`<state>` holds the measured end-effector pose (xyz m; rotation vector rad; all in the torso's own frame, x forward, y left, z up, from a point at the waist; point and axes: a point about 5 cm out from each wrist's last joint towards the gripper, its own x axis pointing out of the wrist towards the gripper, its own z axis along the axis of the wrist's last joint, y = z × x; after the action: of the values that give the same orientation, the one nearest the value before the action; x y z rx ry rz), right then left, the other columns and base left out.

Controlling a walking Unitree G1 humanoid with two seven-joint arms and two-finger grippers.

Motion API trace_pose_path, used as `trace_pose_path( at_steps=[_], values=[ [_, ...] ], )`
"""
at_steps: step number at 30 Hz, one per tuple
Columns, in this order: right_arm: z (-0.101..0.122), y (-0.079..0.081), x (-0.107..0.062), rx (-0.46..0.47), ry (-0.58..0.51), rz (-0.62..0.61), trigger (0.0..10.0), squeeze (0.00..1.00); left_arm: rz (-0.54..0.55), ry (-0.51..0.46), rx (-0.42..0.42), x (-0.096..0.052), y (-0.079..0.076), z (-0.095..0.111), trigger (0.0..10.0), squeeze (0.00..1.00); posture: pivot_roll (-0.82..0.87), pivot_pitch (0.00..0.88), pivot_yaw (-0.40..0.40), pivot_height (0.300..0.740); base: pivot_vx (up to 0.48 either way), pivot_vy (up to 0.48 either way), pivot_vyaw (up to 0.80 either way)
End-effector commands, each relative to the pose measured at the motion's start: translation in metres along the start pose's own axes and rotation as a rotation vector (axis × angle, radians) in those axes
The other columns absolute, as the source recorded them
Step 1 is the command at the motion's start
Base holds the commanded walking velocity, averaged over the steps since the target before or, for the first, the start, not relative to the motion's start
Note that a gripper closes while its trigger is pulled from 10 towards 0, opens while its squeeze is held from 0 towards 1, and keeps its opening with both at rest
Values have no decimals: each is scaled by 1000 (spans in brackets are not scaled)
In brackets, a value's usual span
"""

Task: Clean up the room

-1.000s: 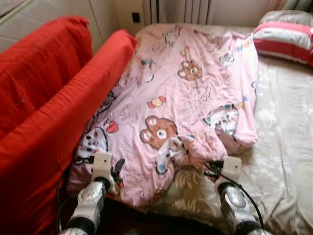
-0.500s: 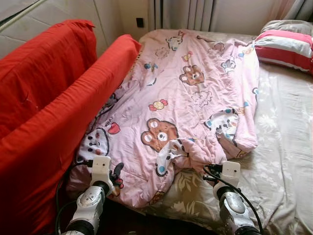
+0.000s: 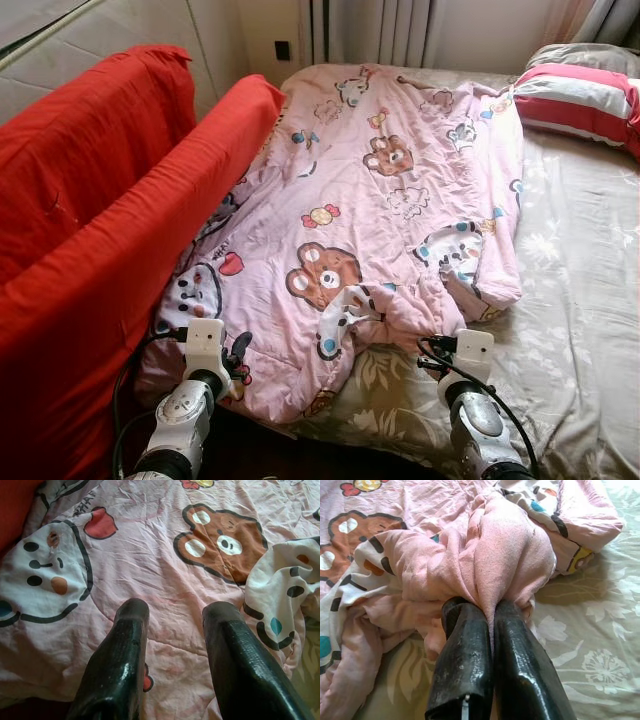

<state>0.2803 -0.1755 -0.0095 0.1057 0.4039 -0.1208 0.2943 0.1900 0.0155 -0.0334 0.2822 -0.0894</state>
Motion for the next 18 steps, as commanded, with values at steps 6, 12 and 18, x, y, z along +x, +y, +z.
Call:
trace_pose_path(
  at_steps=[6,12,18],
  values=[
    [-7,-7,-3,-15,28,-31,10000,0,12,10,-13,-2,4,-3,10000,0,28,140,56,740,0,0,0],
    [-6,-10,-3,-15,20,-47,10000,0,7,14,-8,-3,4,-4,10000,0,34,139,61,740,0,0,0],
    [-3,-16,-3,-14,2,-93,10000,0,7,17,4,-5,7,-6,10000,0,37,135,63,740,0,0,0]
  ],
)
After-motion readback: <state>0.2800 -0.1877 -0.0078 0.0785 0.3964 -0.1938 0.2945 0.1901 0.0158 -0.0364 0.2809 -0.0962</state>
